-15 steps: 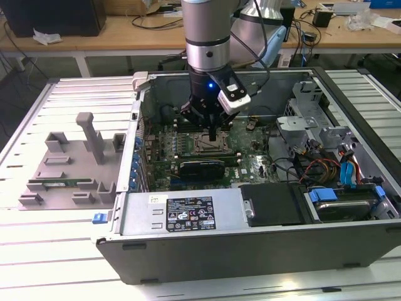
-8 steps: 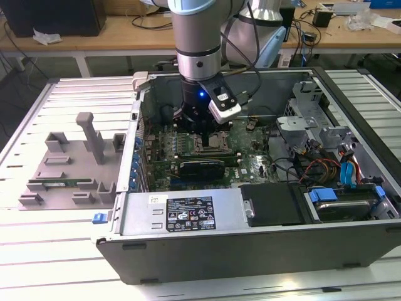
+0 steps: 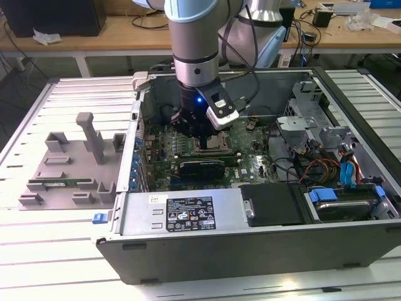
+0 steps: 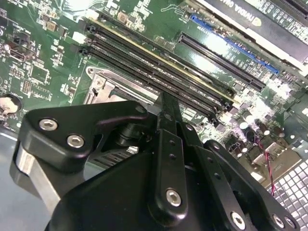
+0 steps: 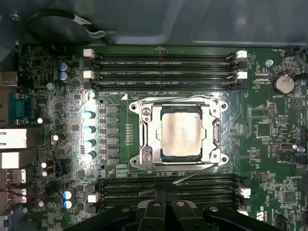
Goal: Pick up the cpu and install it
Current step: 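Install the second cpu locking lever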
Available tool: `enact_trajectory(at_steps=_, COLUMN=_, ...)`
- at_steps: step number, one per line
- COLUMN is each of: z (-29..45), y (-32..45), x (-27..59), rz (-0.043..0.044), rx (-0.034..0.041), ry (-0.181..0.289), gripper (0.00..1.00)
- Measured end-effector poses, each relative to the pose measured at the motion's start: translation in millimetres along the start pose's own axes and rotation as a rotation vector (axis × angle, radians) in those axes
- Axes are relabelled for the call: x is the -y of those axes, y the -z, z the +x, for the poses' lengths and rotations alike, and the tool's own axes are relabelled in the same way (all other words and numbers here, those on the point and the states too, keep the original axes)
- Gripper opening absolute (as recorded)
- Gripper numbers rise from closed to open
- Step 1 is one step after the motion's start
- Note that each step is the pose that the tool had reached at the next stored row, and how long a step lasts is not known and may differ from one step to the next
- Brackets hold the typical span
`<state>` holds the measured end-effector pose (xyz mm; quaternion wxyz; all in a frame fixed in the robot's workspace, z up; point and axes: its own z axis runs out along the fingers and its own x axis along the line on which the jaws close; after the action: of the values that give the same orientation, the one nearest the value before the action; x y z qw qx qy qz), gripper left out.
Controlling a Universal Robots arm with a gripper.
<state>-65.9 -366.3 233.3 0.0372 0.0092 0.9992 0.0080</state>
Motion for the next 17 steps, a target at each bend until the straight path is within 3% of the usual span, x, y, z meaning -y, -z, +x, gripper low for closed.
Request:
enact_trajectory(at_steps=3, z=0.5, y=-1.9, x=0.5, rz=-0.0017, rx=-0.0001, ry=0.0, gripper=0.11)
enact_trajectory(at_steps=6, z=1.6, y=-4.8, x=1.0, rz=-0.0097, rx=-0.0002, ry=0.0, gripper=0.11)
enact_trajectory(at_steps=10, z=5.5, y=-11.1, x=2.9, rz=-0.0378, rx=-0.0004, ry=-0.001, gripper=0.11)
enact_trajectory(at_steps=17, z=10.0, y=-16.8, x=4.5, rz=-0.0389, rx=-0.0004, ry=-0.001, gripper=0.11)
